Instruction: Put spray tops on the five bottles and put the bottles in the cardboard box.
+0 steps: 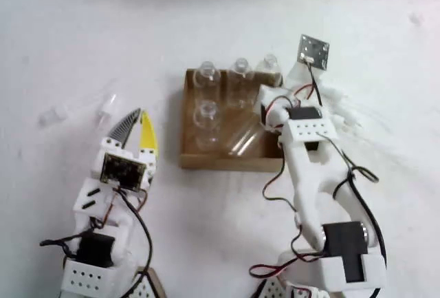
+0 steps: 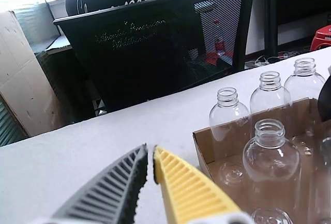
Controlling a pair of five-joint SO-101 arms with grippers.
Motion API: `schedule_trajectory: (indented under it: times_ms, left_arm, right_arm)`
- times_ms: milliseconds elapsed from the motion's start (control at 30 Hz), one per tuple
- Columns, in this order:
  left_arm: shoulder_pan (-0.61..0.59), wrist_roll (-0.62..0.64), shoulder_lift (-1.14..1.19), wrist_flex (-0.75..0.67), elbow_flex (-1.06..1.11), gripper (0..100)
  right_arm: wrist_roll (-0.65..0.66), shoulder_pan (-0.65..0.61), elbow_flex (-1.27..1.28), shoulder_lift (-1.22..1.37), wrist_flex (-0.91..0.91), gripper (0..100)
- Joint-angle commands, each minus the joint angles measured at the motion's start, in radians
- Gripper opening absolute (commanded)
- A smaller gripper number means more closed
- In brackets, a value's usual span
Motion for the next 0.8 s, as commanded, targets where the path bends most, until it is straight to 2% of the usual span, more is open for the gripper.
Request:
schedule_trajectory:
  times_ms: [0,100,233,433,600,767]
  left_arm:
    - [0.010,-0.006,-0.010,0.002,-0.002,3]
    - [0.010,-0.006,-0.010,0.002,-0.002,3]
    - [0.010,-0.006,-0.010,0.002,-0.002,3]
    - [0.010,-0.006,-0.010,0.002,-0.002,3]
    - [0.010,-0.006,-0.010,0.002,-0.002,3]
    - [0.010,-0.006,-0.012,0.000,-0.002,3]
  right_arm:
    - [0.011,0.012,-0.049,0.001,-0.019,18.0]
    - [0.011,0.013,-0.046,-0.002,0.001,18.0]
    - [0.009,0.005,-0.054,-0.047,0.131,18.0]
    - [0.006,-0.051,-0.048,-0.171,0.222,18.0]
    - [-0.118,-0.058,-0.083,-0.136,0.203,18.3]
    - [-0.126,-0.061,-0.175,-0.005,0.243,18.3]
